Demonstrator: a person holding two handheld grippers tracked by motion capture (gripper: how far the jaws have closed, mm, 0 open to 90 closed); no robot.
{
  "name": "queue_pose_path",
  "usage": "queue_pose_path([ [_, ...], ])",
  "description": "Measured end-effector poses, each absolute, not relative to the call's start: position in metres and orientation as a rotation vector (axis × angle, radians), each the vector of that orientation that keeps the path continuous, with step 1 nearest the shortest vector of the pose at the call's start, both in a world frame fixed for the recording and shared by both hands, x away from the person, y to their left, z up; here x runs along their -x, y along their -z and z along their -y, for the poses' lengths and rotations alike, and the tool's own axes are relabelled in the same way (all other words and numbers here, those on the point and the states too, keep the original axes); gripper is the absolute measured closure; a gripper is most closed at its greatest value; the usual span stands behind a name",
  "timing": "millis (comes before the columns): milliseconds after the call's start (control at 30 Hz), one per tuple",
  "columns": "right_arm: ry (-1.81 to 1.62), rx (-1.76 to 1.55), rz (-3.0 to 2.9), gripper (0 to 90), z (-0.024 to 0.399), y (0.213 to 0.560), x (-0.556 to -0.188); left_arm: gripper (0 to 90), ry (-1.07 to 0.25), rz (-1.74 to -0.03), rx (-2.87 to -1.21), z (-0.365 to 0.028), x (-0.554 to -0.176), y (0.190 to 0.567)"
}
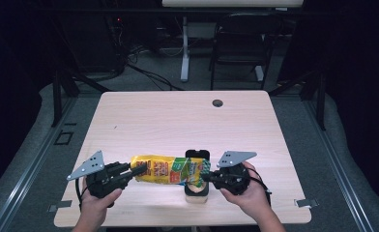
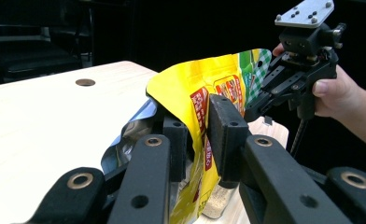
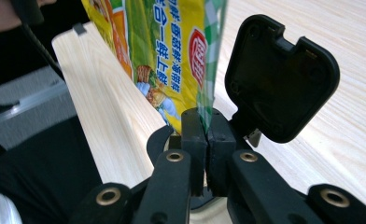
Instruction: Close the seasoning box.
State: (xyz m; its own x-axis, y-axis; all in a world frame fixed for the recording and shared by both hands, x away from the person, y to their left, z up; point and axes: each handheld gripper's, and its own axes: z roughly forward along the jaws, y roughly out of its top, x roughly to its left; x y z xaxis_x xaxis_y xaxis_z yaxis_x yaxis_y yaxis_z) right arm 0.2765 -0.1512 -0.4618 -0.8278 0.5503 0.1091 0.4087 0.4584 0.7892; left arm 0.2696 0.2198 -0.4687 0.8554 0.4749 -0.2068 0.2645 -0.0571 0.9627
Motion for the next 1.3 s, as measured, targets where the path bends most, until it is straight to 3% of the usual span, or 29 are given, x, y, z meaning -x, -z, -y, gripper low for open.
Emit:
queue_pose_path([
  [1300,-1.102,-0.750,-2.676,90.0,0.132,0.441,-0.287,74.8,-0.191,-0.617,-1.716,-0.231,-0.272,0.481],
])
